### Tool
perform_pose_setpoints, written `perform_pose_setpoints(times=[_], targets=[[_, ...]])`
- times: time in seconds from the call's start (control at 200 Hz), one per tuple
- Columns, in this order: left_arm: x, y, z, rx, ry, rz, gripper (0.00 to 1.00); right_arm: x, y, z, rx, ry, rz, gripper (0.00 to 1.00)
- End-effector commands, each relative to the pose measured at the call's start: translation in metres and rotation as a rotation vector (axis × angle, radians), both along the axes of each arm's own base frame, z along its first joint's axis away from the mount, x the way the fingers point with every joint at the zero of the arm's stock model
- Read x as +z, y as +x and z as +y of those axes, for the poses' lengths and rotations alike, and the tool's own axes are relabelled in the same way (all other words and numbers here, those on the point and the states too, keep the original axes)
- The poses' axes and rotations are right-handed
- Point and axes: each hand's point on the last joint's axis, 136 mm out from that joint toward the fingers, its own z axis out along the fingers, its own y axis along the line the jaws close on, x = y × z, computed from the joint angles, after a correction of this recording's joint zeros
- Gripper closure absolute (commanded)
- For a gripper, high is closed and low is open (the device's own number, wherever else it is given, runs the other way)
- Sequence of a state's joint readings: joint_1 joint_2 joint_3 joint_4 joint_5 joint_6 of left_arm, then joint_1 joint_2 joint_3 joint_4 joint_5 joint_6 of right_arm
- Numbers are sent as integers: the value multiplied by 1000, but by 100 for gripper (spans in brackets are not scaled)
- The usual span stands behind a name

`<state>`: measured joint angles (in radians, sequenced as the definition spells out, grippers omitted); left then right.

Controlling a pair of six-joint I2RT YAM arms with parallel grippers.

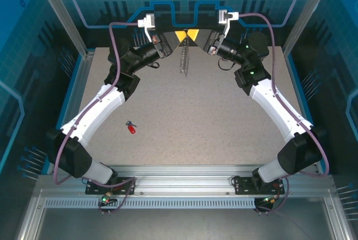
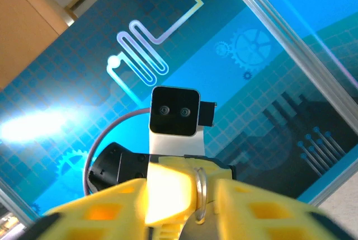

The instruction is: Put the keys on the keyring

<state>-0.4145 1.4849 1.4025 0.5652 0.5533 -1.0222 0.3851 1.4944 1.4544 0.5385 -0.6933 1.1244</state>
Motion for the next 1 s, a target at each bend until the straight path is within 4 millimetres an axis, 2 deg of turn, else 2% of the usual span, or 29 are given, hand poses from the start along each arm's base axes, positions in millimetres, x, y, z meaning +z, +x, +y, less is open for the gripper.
perform_pose_setpoints(times=[0.0,0.065,0.175,0.225,0.305,0.405,0.56,0.69,0.83,0.995], targets=[[13,-5,8,29,-21,-54,100,0,-6,-17,-59,-3,15,47],[11,-4,12,44,-16,-51,100,-9,-9,-28,-102,-21,41,41],[6,-6,19,67,10,-60,100,-34,-17,-48,-182,-93,100,32],[2,-7,22,79,28,-68,100,-55,-21,-54,-210,-148,162,29],[-3,-10,27,104,59,-70,100,-90,-27,-58,-222,-230,248,28],[-9,-15,37,146,93,-80,100,-140,-37,-51,-190,-355,344,27],[-10,-19,55,232,141,-94,100,-218,-61,-21,-81,-528,449,27],[-9,-16,69,312,177,-60,100,-273,-80,10,2,-656,544,29],[-4,-18,75,348,229,-65,100,-318,-98,48,94,-831,564,31],[3,-17,90,414,236,-65,100,-359,-116,97,218,-994,519,38]])
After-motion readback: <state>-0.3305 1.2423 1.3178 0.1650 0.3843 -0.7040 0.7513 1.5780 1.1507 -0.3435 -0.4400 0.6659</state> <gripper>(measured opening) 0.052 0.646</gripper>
